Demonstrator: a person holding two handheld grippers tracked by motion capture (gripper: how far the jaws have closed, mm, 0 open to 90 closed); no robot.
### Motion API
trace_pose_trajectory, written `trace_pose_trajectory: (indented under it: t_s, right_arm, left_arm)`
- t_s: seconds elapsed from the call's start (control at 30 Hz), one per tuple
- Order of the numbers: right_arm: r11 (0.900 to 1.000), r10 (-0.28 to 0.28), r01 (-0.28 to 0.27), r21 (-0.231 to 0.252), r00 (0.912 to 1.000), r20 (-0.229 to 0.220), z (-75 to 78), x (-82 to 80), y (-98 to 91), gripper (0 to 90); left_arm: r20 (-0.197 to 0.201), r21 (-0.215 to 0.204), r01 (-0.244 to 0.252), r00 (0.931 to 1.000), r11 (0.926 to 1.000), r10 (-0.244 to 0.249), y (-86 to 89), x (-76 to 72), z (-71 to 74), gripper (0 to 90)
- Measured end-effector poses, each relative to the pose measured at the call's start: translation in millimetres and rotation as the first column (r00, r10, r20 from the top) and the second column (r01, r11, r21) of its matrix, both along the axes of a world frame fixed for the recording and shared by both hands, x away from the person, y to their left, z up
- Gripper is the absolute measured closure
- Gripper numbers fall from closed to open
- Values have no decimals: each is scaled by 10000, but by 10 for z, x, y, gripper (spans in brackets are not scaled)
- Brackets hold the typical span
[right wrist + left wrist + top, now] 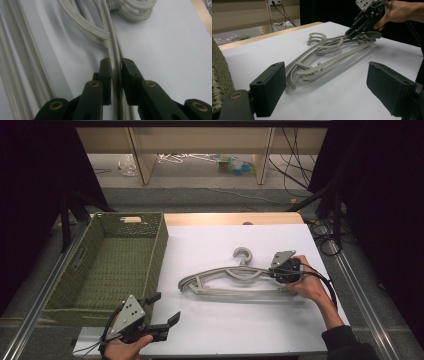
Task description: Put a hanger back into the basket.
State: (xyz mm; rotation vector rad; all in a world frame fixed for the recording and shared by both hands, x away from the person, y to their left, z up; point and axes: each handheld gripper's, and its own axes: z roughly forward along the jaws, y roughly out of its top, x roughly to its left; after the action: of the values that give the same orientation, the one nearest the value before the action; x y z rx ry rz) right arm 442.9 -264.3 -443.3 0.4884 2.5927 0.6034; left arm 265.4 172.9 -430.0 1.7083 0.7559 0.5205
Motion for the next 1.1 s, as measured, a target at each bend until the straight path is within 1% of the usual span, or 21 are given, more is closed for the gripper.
trace_pose_trajectory:
  t_s: [0.07, 0.1, 0.13, 0.3, 0.4, 0.43, 0.53, 0.57, 0.6, 0.63, 0.67, 0.73, 0.77, 0.8, 0.83, 0.87, 0.93, 1.0, 1.03, 1.07, 1.1]
  right_arm:
    - [9997, 225, -224, -80, 9997, 35, 26, -32, 0, 798]
    - [9997, 225, -224, -80, 9997, 35, 26, -32, 0, 798]
    - [9991, 402, -403, -151, 9992, -41, 32, -43, -9, 803]
    - [9996, 275, -276, -17, 9993, -271, -25, -20, -5, 795]
    - [9997, 239, -241, -65, 9993, -288, -39, -7, 4, 797]
    - [9996, 276, -275, 35, 9993, -243, -49, 4, 16, 798]
    - [9995, 281, -284, -114, 9994, -201, -77, 17, 45, 795]
    - [9995, 281, -284, -114, 9994, -201, -77, 17, 45, 795]
    - [9995, 266, -269, -142, 9994, -215, -91, 22, 52, 797]
    - [9995, 289, -291, -138, 9994, -193, -92, 25, 55, 802]
    - [9987, 441, -443, -268, 9990, -96, -82, 13, 60, 810]
    - [9984, 477, -478, -302, 9989, -39, -79, 11, 61, 811]
    - [9979, 553, -553, -339, 9985, -14, -50, 6, 51, 814]
    - [9979, 553, -553, -339, 9985, -14, -50, 6, 51, 814]
    - [9978, 608, -605, -258, 9981, 103, -7, -18, 43, 815]
    - [9975, 668, -666, -232, 9977, 120, 22, -32, 37, 815]
    - [9971, 721, -717, -247, 9973, 164, 54, -47, 33, 815]
    - [9959, 843, -832, -352, 9960, 297, 114, -76, 31, 816]
    - [9948, 945, -926, -425, 9945, 446, 174, -109, 25, 816]
    - [9934, 1061, -1034, -490, 9928, 550, 204, -125, 20, 816]
    - [9934, 1061, -1034, -490, 9928, 550, 204, -125, 20, 816]
  left_arm:
    - [106, 123, 77, 9999, 9999, -79, 9, 4, 6, 160]
    - [106, 123, 77, 9999, 9999, -79, 9, 4, 6, 160]
    - [-6, -6, 10, 10000, 10000, -10, -1, -2, -2, 160]
    - [-5, 9, -3, 10000, 10000, 3, -1, -3, -1, 160]
    - [-90, 36, -16, 10000, 10000, 16, -7, -7, -7, 160]
    - [-65, 32, -12, 10000, 10000, 12, -9, -5, -6, 160]
    - [16, 32, 105, 9999, 9999, -105, -18, 11, -13, 160]
    - [-103, 60, 28, 9999, 10000, -27, -23, 1, -11, 160]
    - [-10, 127, 100, 9999, 9999, -100, -20, 10, -7, 161]
    - [-4, 65, 126, 9999, 9999, -126, -25, 11, -4, 161]
    - [-87, 8, 75, 9999, 10000, -75, -27, 3, 1, 161]
    - [-64, 11, 107, 9999, 9999, -107, -24, 12, 2, 161]
    - [-62, -36, 220, 9997, 9998, -220, -24, 28, 2, 160]
    - [-336, -257, 87, 9994, 9996, -96, -41, 19, 4, 160]
    - [-355, -346, 111, 9993, 9993, -123, -53, 32, 9, 161]
    - [-347, -248, 264, 9990, 9993, -272, -100, 58, 24, 161]
    - [-367, -256, 362, 9986, 9990, -372, -136, 63, 32, 162]
    - [-231, 118, 580, 9981, 9982, -578, -211, 98, 66, 162]
    - [-271, 281, 667, 9975, 9974, -660, -295, 163, 100, 163]
    - [-271, 281, 667, 9975, 9974, -660, -295, 163, 100, 163]
    - [-151, 375, 703, 9974, 9968, -698, -334, 216, 117, 163]
